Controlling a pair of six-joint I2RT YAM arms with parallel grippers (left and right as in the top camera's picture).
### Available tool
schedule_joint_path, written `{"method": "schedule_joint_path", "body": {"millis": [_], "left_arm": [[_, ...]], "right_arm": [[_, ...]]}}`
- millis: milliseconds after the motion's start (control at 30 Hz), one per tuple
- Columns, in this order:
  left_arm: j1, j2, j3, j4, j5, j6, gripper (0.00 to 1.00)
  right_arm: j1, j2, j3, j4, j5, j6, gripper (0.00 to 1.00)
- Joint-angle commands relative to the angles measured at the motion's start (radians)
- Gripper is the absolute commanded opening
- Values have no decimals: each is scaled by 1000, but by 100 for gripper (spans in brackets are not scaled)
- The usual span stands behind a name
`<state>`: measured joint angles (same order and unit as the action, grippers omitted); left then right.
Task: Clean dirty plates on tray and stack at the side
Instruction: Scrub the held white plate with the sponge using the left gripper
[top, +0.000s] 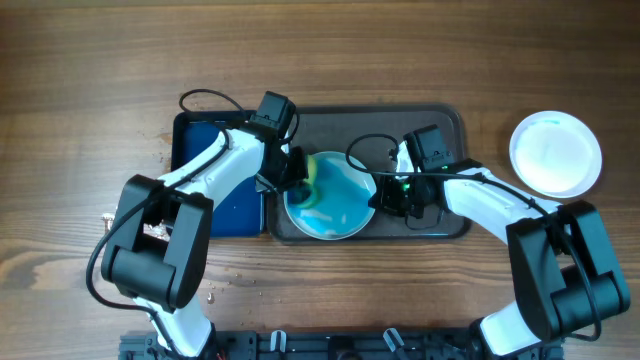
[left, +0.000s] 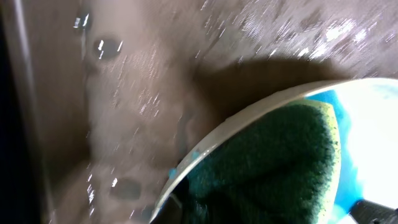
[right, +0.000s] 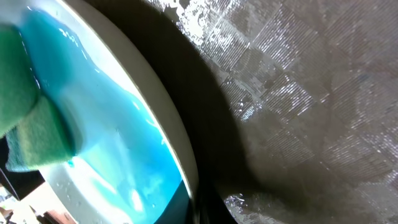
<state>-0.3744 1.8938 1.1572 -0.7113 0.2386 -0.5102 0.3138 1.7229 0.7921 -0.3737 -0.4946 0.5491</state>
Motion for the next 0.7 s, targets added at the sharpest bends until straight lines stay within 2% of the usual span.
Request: {"method": "schedule_joint_path", "body": {"millis": [0,100,233,433,533,667], "left_arm": [[-29,37,-38,-61,-21,151,4],[-114,37,-38,-56,261,274,4],[-232,37,-38,10,405,253,4],[-256,37,-38,170,369,77,4],[-214,38,-38,185,239,26,4],[-119,39,-38,181,57,22,4]], "right_arm": [[-13,45,-39,-39,105,3,5],[-13,45,-39,-39,105,3,4],[-13,45,-39,-51,105,3,5],[-13,45,-39,-62,105,3,5],[-13,44,-39,-69,105,3,4],[-13,44,-39,-73,105,1,4]]}}
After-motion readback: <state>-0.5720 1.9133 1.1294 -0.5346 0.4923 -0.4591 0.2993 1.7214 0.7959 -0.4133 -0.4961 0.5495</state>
